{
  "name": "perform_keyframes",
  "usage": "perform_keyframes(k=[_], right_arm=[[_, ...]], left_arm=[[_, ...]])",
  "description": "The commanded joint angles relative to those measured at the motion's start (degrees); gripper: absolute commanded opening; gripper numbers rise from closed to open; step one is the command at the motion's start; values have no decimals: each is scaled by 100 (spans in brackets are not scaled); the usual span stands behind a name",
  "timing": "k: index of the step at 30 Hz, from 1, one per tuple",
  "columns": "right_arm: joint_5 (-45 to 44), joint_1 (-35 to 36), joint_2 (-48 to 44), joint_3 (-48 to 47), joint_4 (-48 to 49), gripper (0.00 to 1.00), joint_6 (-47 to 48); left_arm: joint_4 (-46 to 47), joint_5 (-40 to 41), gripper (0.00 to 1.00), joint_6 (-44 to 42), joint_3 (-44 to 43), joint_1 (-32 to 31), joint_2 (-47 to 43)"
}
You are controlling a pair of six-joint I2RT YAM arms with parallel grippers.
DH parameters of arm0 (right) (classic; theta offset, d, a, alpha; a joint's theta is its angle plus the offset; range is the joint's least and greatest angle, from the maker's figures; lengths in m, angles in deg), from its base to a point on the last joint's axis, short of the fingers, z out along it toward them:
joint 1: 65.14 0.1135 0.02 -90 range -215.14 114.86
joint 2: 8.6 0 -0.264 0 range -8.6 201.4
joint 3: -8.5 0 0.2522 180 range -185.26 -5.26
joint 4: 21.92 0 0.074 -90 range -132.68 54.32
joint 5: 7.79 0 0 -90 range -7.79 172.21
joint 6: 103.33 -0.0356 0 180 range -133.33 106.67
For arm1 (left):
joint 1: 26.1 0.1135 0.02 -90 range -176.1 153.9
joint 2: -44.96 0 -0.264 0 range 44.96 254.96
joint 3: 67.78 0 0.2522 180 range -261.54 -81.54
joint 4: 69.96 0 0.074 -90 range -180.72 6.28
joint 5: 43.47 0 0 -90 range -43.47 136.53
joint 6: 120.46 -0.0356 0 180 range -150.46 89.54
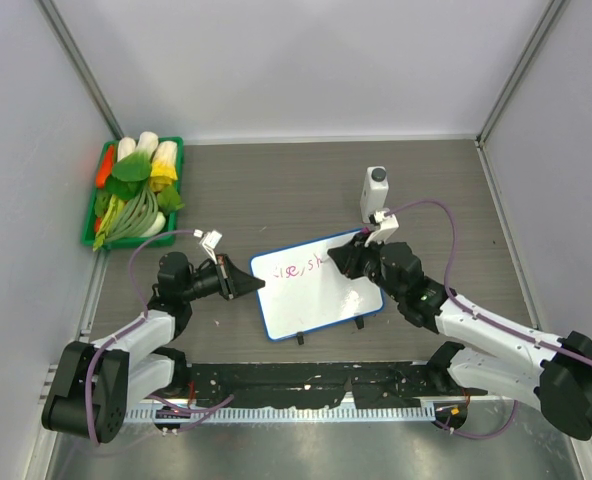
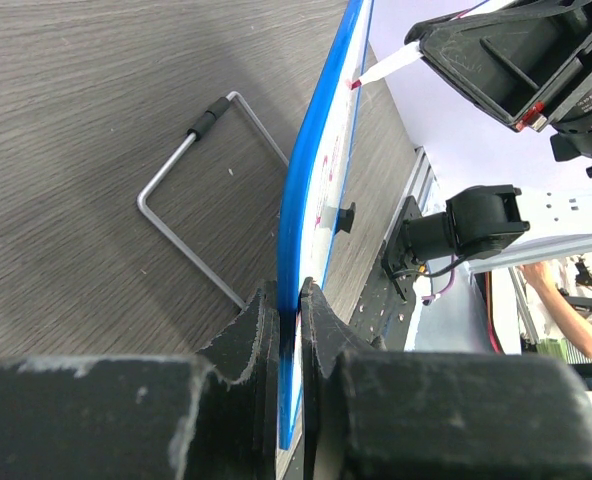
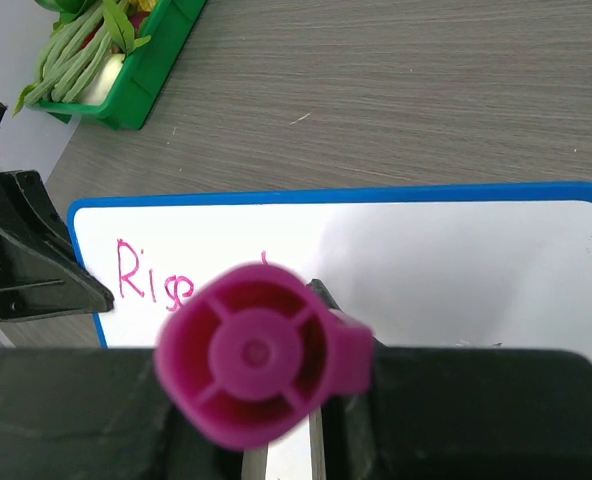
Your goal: Write a sentence on the whiteboard
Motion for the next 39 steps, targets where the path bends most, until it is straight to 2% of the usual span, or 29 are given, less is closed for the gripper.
perform_keyframes(k=[1, 13, 20, 31, 39], right_arm=[[-64, -5, -19, 125, -158, 1, 32], [-11, -5, -283, 81, -167, 2, 40], [226, -5, -406, -253, -88, 2, 14], [-275, -14, -195, -596, -87, 1, 93], [-345, -14, -46, -420, -79, 1, 32]], left_arm=[[48, 154, 0, -282, 39, 15, -52], [48, 181, 0, -282, 39, 15, -70], [48, 180, 0, -282, 39, 6, -70], [39, 180, 0, -282, 57, 15, -87], [22, 172, 0, -282, 57, 6, -114]])
